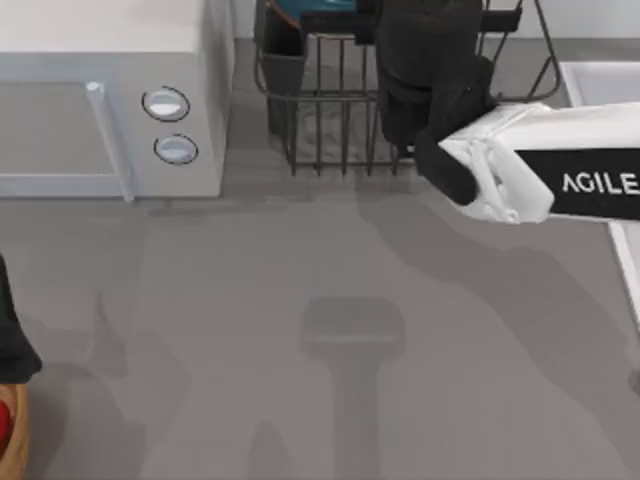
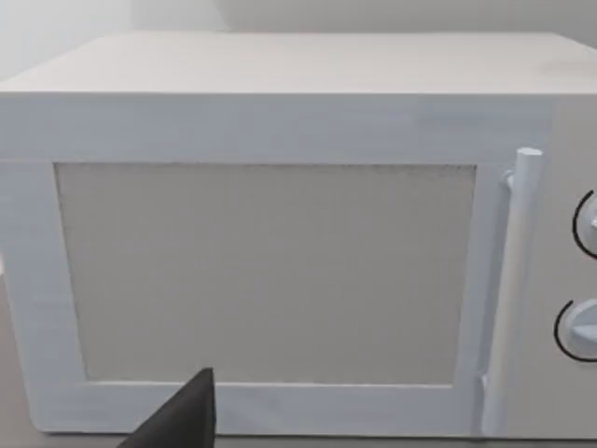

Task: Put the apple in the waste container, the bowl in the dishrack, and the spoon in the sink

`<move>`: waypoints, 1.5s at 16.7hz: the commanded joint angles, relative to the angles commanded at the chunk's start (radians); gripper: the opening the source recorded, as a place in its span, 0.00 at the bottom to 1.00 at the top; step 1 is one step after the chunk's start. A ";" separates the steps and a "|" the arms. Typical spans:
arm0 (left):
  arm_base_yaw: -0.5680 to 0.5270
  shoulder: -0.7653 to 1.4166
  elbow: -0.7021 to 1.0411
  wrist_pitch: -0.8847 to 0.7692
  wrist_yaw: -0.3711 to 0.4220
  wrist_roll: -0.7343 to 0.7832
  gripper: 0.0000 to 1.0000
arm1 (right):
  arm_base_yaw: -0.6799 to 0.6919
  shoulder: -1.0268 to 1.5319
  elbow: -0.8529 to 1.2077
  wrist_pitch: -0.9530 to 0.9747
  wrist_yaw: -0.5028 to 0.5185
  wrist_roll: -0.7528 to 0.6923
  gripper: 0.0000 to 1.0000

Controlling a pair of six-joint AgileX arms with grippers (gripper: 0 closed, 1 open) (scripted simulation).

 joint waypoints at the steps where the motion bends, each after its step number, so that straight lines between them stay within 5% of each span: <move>1: 0.000 0.000 0.000 0.000 0.000 0.000 1.00 | 0.000 0.000 0.000 0.000 0.000 0.000 0.08; 13: 0.000 0.000 0.000 0.000 0.000 0.000 1.00 | 0.000 0.000 0.000 0.000 0.000 0.000 0.98; 25: 0.000 0.000 0.000 0.000 0.000 0.000 1.00 | 0.004 -0.031 -0.026 -0.006 -0.002 0.000 1.00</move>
